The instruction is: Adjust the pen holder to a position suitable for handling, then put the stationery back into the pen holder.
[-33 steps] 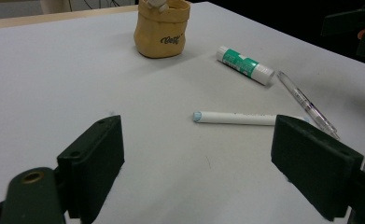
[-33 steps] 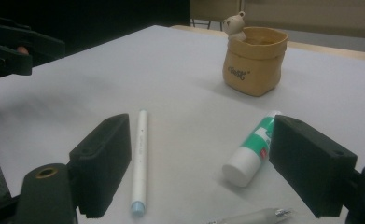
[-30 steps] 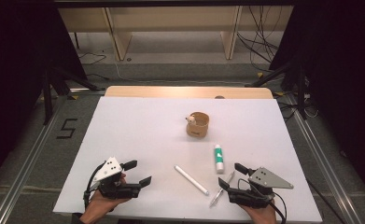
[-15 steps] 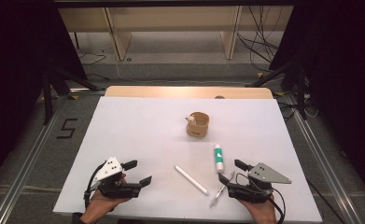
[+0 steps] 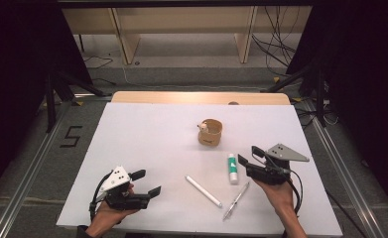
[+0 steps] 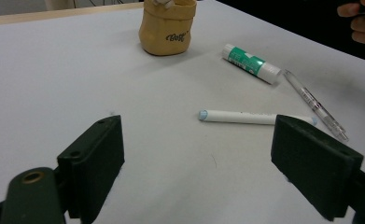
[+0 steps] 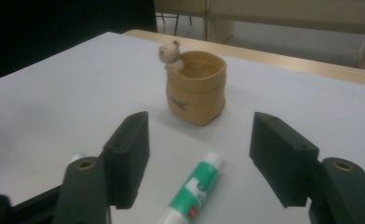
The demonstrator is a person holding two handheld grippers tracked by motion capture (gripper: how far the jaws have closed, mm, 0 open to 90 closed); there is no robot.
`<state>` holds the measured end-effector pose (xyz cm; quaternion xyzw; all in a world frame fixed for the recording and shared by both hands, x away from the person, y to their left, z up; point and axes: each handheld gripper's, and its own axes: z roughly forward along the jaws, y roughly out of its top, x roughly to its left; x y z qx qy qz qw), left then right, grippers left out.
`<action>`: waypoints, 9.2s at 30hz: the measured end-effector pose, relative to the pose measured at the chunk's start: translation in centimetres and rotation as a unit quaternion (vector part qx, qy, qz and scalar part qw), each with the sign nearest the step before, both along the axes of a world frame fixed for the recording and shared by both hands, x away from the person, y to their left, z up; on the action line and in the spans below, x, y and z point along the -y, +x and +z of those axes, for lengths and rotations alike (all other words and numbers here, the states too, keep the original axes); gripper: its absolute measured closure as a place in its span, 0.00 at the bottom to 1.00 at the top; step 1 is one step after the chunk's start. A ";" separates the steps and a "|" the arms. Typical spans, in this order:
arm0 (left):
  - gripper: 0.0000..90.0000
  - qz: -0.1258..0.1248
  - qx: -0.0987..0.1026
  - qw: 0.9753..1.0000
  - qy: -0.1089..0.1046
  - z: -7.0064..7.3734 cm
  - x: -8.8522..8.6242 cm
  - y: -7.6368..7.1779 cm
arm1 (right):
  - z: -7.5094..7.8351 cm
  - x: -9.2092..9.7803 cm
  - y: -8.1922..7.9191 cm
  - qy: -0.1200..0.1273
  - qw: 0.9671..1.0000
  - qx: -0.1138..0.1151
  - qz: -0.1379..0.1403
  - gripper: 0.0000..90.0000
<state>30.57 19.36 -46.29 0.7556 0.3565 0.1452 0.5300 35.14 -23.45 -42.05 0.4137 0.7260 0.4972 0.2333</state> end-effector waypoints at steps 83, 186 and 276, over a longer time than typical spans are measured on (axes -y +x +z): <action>0.18 0.002 -0.002 1.000 0.000 0.0 0.0 0.2 | -4.8 -8.6 15.6 -0.068 0.976 -0.189 -0.086 1.00; 0.18 0.005 -0.004 1.000 -0.002 0.0 -0.2 0.3 | 0.1 -4.6 6.8 -0.068 0.982 -0.168 -0.050 0.21; 0.18 0.001 -0.003 1.000 -0.004 0.1 0.0 0.4 | -5.7 -7.0 2.7 -0.171 0.959 -0.216 -0.068 0.55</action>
